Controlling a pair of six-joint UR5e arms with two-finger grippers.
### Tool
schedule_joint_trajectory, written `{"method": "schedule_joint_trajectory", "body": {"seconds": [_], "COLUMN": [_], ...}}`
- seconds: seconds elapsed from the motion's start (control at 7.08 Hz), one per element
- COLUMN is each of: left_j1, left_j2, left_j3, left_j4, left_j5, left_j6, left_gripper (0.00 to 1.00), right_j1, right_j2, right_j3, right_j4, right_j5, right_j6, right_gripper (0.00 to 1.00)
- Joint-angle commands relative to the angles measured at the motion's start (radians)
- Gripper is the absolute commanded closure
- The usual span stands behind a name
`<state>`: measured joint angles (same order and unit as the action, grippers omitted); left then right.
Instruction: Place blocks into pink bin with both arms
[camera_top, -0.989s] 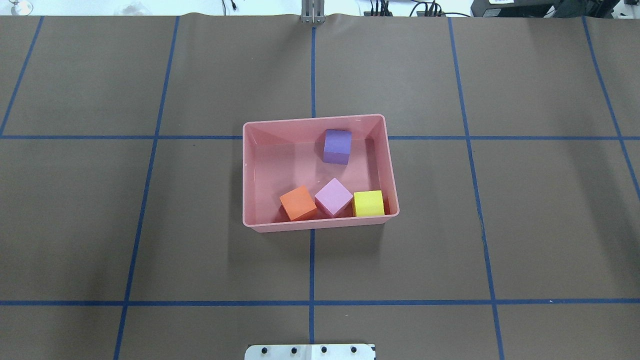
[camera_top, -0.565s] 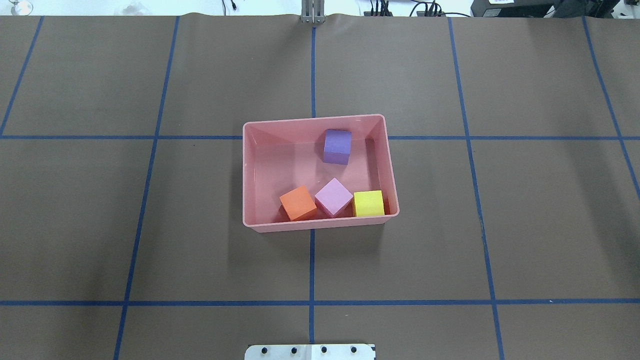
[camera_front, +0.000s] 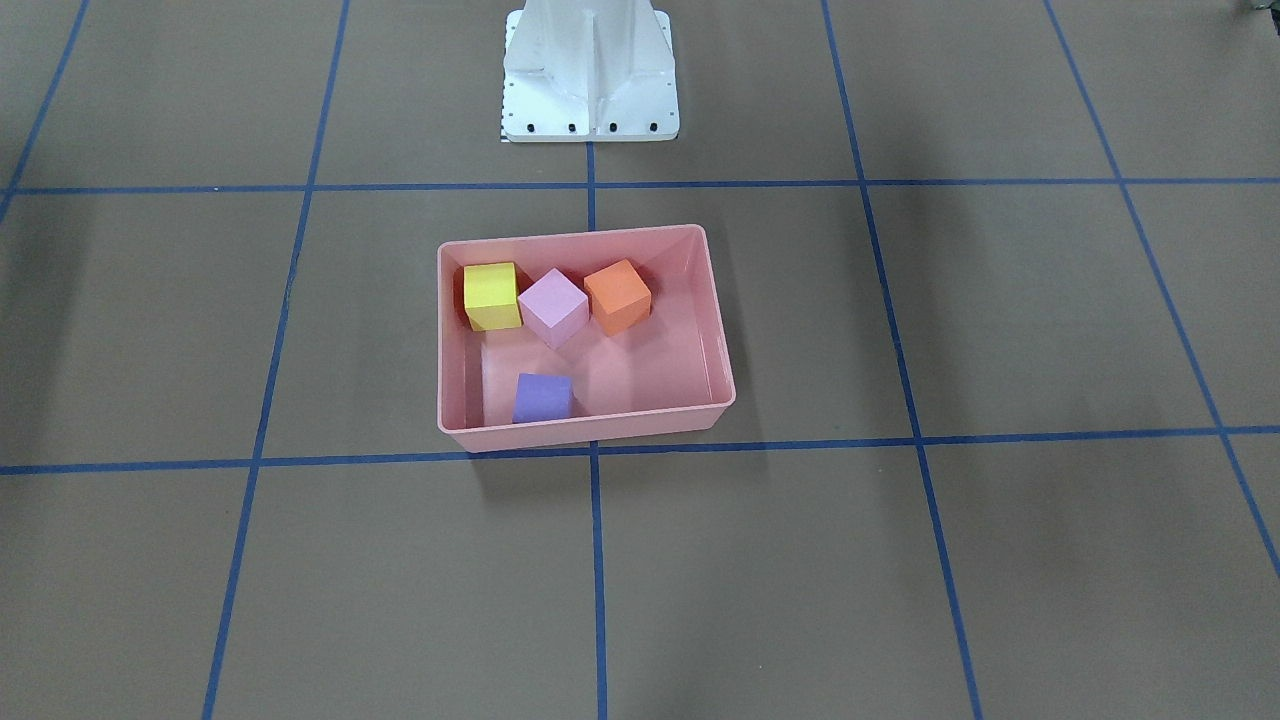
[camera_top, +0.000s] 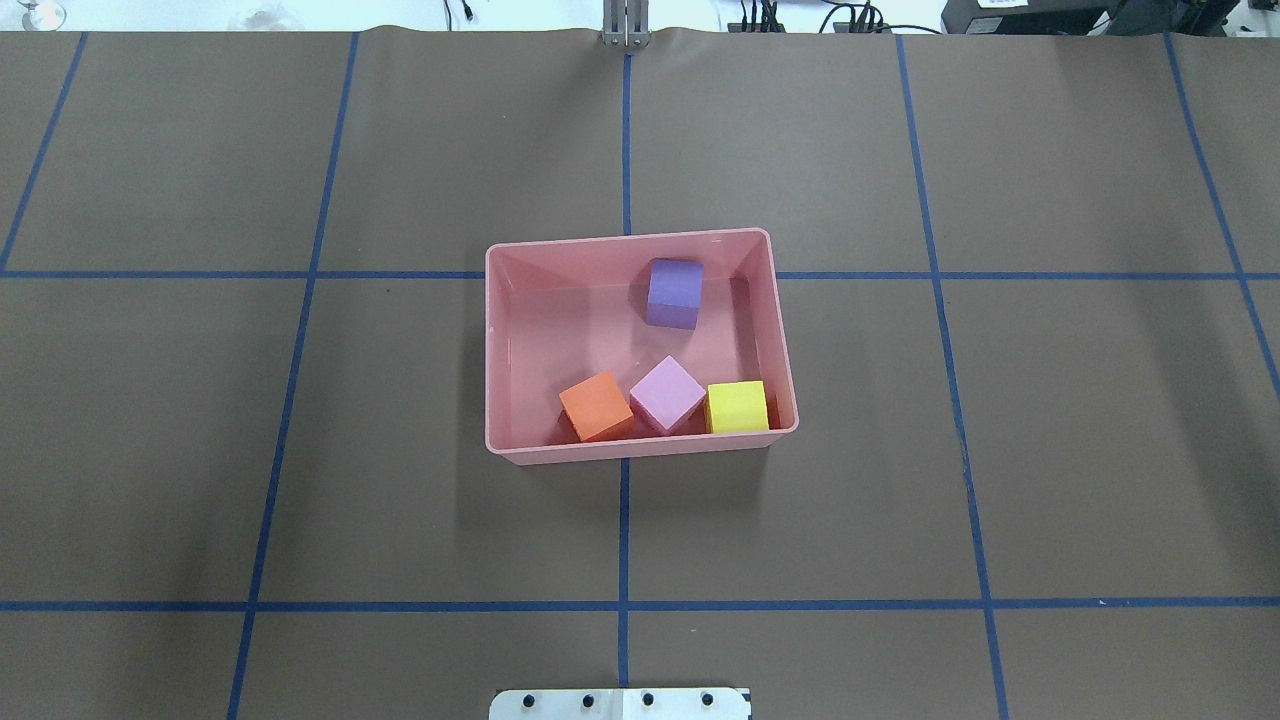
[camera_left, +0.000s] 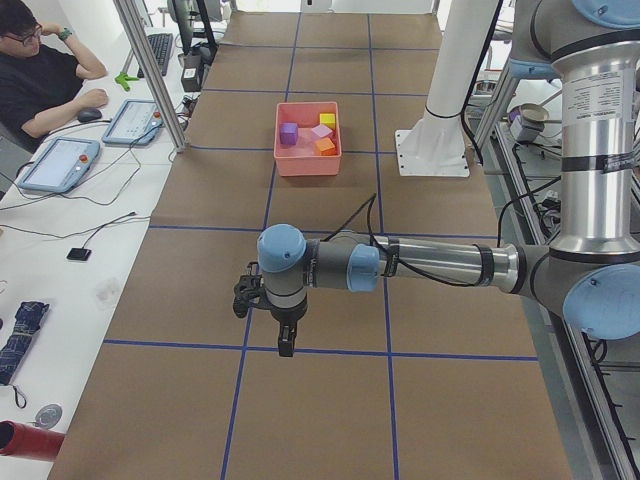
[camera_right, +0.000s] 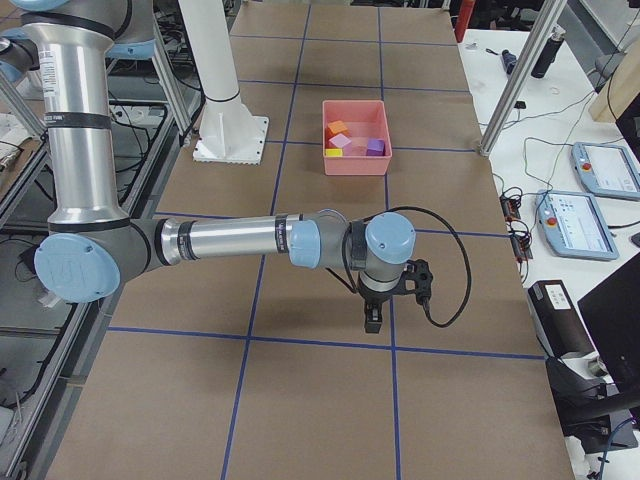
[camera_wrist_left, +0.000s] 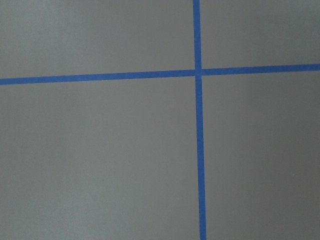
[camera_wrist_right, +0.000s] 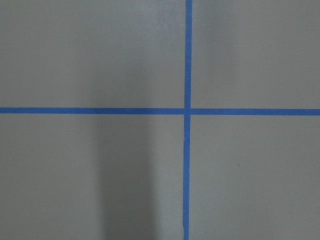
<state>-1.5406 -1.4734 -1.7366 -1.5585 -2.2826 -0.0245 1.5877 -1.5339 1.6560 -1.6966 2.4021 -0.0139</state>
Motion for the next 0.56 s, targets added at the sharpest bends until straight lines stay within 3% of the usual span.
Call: {"method": "schedule_joint_trajectory", "body": {"seconds": [0.0, 0.42], "left_j1": [0.0, 0.0], "left_j2": [-0.004, -0.005], "left_j3": [0.002, 0.005], "left_j4": [0.0, 0.001], "left_j5": [0.0, -0.04], "left_j6": [0.0, -0.002], "left_gripper": [0.0, 0.0], "right_j1": [0.0, 0.0], "right_j2": [0.001, 0.002], "right_j3": [0.001, 0.001], "right_j4": [0.0, 0.002], "right_j5": [0.002, 0.002], "right_j6": [0.0, 0.0], "right_gripper": [0.0, 0.0]}}
